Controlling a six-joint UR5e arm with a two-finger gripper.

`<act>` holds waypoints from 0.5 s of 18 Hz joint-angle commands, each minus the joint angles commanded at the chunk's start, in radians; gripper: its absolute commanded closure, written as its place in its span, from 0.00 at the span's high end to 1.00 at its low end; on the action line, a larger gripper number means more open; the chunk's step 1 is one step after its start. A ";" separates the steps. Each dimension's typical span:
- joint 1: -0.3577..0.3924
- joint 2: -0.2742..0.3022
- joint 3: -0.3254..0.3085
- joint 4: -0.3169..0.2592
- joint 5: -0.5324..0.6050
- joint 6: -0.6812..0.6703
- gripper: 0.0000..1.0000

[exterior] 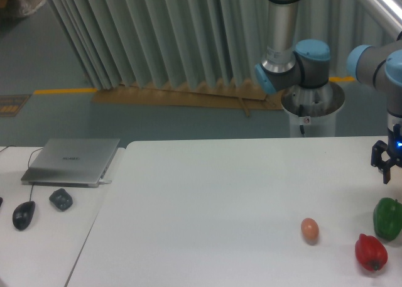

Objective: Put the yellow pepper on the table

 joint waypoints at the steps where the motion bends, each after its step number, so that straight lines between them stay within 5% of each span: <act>1: 0.023 0.003 -0.011 0.000 -0.032 0.014 1.00; 9: 0.105 0.009 -0.017 0.001 -0.070 0.240 1.00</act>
